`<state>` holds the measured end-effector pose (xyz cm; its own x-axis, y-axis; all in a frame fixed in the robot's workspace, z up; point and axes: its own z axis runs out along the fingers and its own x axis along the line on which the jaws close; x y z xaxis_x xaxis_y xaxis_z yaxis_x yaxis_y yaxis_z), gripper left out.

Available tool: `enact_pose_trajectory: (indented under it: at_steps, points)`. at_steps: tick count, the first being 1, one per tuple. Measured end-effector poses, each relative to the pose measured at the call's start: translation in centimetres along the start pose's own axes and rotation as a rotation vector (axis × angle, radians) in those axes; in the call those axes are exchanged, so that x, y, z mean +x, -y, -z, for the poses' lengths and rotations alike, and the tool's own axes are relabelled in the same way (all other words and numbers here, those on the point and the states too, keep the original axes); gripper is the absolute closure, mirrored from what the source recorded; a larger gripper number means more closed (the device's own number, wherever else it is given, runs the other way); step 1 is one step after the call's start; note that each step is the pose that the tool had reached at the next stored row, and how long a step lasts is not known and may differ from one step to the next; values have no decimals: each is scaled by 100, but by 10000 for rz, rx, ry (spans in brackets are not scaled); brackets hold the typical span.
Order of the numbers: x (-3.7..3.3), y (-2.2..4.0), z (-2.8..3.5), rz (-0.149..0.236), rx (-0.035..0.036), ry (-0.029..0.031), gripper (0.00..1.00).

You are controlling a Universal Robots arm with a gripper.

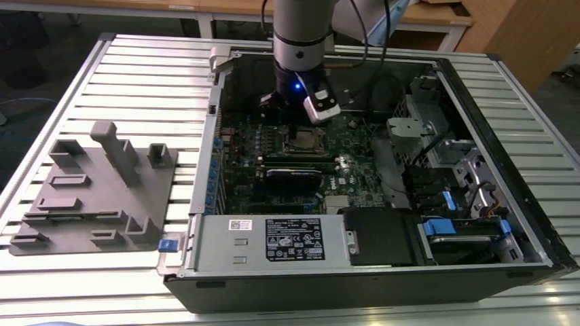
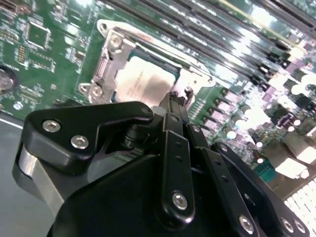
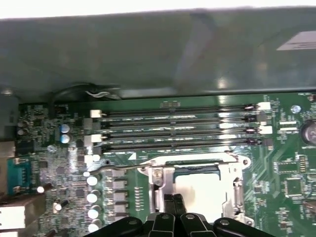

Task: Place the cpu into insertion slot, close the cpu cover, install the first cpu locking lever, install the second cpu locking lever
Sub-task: 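Close the cpu cover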

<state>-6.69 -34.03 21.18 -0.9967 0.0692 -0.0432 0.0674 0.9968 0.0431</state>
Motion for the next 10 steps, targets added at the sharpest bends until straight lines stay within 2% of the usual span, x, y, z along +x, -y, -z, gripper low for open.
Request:
enact_pose_trajectory:
  at_steps: [6,10]
  points:
    - [-134,-9,-9,1,0,0,89]
    - [-164,-11,-11,0,0,0,89]
